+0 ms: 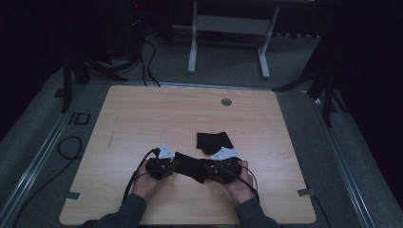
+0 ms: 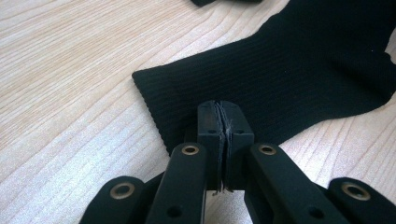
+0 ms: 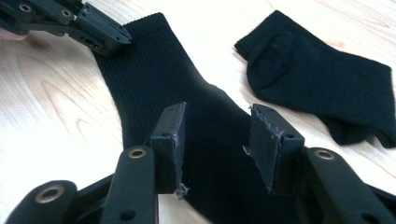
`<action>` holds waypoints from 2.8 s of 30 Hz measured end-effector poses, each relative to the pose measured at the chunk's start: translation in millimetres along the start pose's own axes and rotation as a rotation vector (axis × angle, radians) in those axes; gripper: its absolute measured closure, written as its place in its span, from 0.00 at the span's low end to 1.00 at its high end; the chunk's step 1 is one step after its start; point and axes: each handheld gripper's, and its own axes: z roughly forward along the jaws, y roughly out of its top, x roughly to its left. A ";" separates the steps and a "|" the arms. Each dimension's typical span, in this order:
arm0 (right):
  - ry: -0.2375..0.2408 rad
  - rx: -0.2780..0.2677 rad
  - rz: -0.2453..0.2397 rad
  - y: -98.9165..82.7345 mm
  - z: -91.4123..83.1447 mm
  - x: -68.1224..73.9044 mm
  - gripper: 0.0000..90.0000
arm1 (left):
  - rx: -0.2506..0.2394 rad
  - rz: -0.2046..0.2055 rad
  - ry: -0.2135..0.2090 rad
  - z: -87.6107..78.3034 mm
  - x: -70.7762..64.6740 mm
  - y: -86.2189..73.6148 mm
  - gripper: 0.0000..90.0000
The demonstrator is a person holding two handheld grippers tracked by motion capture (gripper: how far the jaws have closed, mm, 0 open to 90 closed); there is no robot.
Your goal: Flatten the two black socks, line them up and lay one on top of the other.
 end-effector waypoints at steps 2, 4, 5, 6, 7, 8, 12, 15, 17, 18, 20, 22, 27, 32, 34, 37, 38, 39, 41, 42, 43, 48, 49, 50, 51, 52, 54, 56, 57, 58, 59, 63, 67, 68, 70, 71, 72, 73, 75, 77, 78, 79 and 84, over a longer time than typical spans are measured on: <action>-0.006 0.005 -0.006 2.3 4.5 -0.5 0.63 | -0.002 0.000 0.000 0.0 -0.1 -0.2 0.98; -0.015 0.007 -0.005 4.4 8.1 -3.2 0.64 | -0.002 0.000 0.001 0.0 -0.4 -0.2 0.98; -0.015 0.007 -0.005 4.4 8.1 -3.2 0.64 | -0.002 0.000 0.001 0.0 -0.4 -0.2 0.98; -0.027 0.008 0.002 7.3 12.9 -7.6 0.65 | -0.003 -0.001 0.001 0.1 -0.3 -0.3 0.98; -0.027 0.008 0.002 7.3 12.9 -7.6 0.65 | -0.003 -0.001 0.001 0.1 -0.3 -0.3 0.98; -0.033 0.011 0.007 8.9 15.1 -9.7 0.66 | -0.005 -0.004 0.001 0.2 -0.5 -0.3 0.98; -0.052 0.025 0.006 20.1 28.7 -17.5 0.67 | -0.004 0.000 0.002 0.1 -0.6 -0.3 0.98; -0.062 0.030 -0.008 26.8 34.9 -20.3 0.67 | -0.002 0.003 0.003 0.0 -0.3 -0.2 0.98; -0.069 0.037 -0.008 33.1 41.0 -22.7 0.66 | -0.002 0.003 0.002 0.0 -0.2 -0.2 0.98; -0.073 0.047 -0.010 40.8 48.9 -25.0 0.66 | -0.002 0.003 0.001 0.0 0.1 -0.2 0.98; -0.070 0.057 -0.007 43.8 52.9 -26.2 0.66 | -0.002 0.003 0.000 0.0 0.1 -0.2 0.98; -0.067 0.069 -0.001 46.5 56.5 -27.1 0.66 | -0.002 0.002 -0.002 -0.1 0.1 -0.2 0.98; -0.089 0.143 0.011 53.8 77.0 -31.4 0.66 | -0.001 0.005 -0.001 0.0 0.1 -0.1 0.98; -0.087 0.184 0.031 54.5 83.2 -34.7 0.77 | -0.003 0.001 -0.002 0.1 -0.1 -0.2 0.98; -0.084 0.199 0.049 55.4 82.7 -35.7 0.84 | -0.003 0.000 -0.002 0.1 -0.1 -0.2 0.98; -0.070 0.214 0.079 56.3 81.7 -35.2 0.90 | -0.004 -0.001 -0.002 0.2 -0.2 -0.2 0.98; -0.057 0.217 0.088 56.6 81.2 -34.6 0.91 | -0.003 0.000 -0.002 0.1 -0.1 -0.2 0.98; -0.045 0.218 0.097 56.7 81.0 -33.1 0.91 | -0.004 -0.001 -0.002 0.2 -0.2 -0.2 0.98; -0.024 0.218 0.105 57.5 80.8 -29.8 0.93 | -0.004 0.000 -0.001 0.2 -0.2 -0.2 0.98; -0.012 0.216 0.110 58.0 80.9 -28.4 0.94 | -0.004 0.000 -0.001 0.2 -0.2 -0.2 0.98; 0.000 0.214 0.117 58.6 80.9 -27.1 0.94 | -0.004 0.000 -0.001 0.2 -0.2 -0.2 0.98; 0.030 0.180 0.129 63.7 76.6 -22.8 0.96 | -0.004 0.001 -0.002 0.1 0.0 -0.2 0.98; 0.032 0.174 0.130 64.9 74.9 -22.5 0.96 | -0.004 0.002 -0.001 0.2 0.1 -0.2 0.98; 0.030 0.165 0.129 65.9 73.4 -22.9 0.96 | -0.005 0.002 0.000 0.2 0.0 -0.2 0.98; 0.029 0.160 0.134 66.8 71.7 -23.4 0.96 | -0.005 0.001 -0.001 0.3 0.0 -0.3 0.98; 0.036 0.154 0.139 67.4 70.1 -24.4 0.96 | -0.005 0.002 0.000 0.3 -0.2 -0.2 0.98; 0.053 0.136 0.155 68.6 65.9 -26.4 0.96 | -0.004 0.002 -0.001 0.2 -0.1 -0.2 0.98; 0.065 0.114 0.164 70.1 60.4 -28.3 0.96 | -0.005 0.001 -0.001 0.2 -0.2 -0.2 0.98; 0.071 0.103 0.171 71.0 57.5 -28.9 0.96 | -0.006 0.001 -0.001 0.3 -0.2 -0.3 0.98; 0.077 0.096 0.171 71.8 54.8 -29.9 0.97 | -0.007 0.000 -0.001 0.3 -0.2 -0.3 0.98; 0.080 0.095 0.166 72.8 52.6 -30.7 0.96 | -0.007 -0.001 -0.001 0.3 -0.2 -0.3 0.98; 0.088 0.068 0.183 74.7 43.5 -35.6 0.96 | -0.007 -0.002 -0.001 0.2 -0.1 -0.4 0.98; 0.081 0.030 0.199 75.5 29.3 -44.7 0.96 | -0.006 -0.001 0.000 0.2 -0.1 -0.4 0.98; 0.078 0.023 0.205 75.3 25.3 -48.1 0.96 | -0.006 -0.001 0.000 0.2 -0.1 -0.4 0.98; 0.069 0.012 0.217 74.3 17.7 -55.3 0.96 | -0.006 -0.002 -0.001 0.2 -0.1 -0.4 0.98; 0.064 0.006 0.223 73.5 14.2 -58.9 0.96 | -0.006 -0.001 -0.001 0.2 -0.1 -0.4 0.98; 0.058 0.001 0.229 72.6 10.7 -62.6 0.96 | -0.006 -0.001 -0.001 0.2 -0.1 -0.4 0.98; 0.052 -0.005 0.235 71.5 7.6 -66.2 0.96 | -0.006 0.000 0.000 0.2 -0.2 -0.4 0.98; 0.042 -0.009 0.248 68.9 2.4 -72.6 0.96 | -0.007 -0.001 0.000 0.3 -0.2 -0.4 0.98; 0.032 -0.013 0.260 65.2 -1.6 -78.8 0.96 | -0.007 -0.004 -0.001 0.3 -0.3 -0.6 0.98; 0.030 -0.016 0.267 62.8 -3.4 -82.1 0.96 | -0.009 -0.005 -0.001 0.4 -0.4 -0.7 0.98; 0.027 -0.018 0.276 60.1 -5.3 -85.5 0.96 | -0.009 -0.006 -0.002 0.4 -0.5 -0.7 0.98; 0.004 -0.014 0.323 45.1 -11.0 -101.7 0.96 | -0.009 -0.003 -0.001 0.5 -0.6 -0.7 0.98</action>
